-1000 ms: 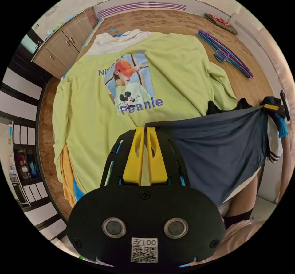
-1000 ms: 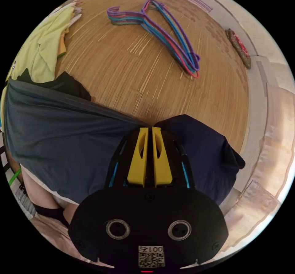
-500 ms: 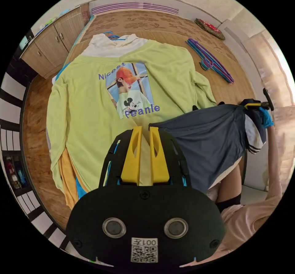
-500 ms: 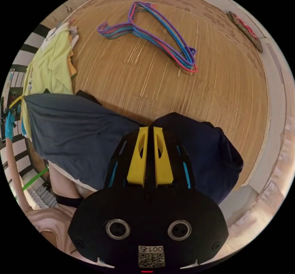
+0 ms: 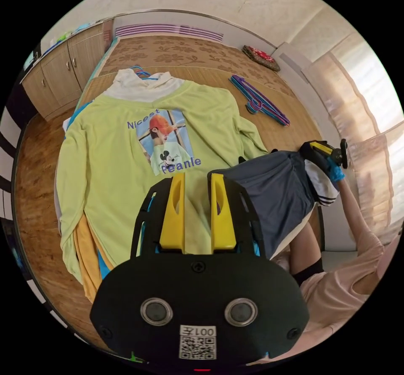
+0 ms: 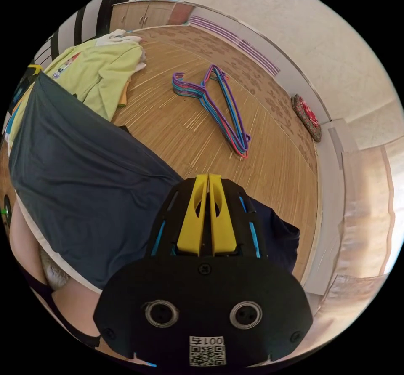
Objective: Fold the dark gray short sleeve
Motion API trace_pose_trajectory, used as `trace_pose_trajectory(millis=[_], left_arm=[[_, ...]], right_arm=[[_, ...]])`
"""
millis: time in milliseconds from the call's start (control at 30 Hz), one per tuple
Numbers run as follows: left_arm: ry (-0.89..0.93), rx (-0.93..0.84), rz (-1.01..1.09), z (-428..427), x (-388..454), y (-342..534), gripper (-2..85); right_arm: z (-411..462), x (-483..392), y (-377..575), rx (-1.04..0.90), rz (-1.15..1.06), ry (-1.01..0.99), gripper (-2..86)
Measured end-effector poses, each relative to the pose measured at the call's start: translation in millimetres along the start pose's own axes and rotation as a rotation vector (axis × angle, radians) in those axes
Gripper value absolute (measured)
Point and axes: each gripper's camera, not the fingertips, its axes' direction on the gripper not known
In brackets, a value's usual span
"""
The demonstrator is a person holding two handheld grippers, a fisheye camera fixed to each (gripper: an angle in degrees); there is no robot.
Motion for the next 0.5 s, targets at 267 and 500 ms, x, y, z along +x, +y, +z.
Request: trace_pose_trajectory(millis=[267,500], left_arm=[[0.2,0.014,-0.171,-1,-38,1,6.8],[0.261,0.122,-0.218,-7,-49,6,6.4]], right_arm=[[-1,-16,-3,0.004,-0.036,-0.003,0.8],[0,-27,-10,-0.001,-0.064,0.021,0.9]])
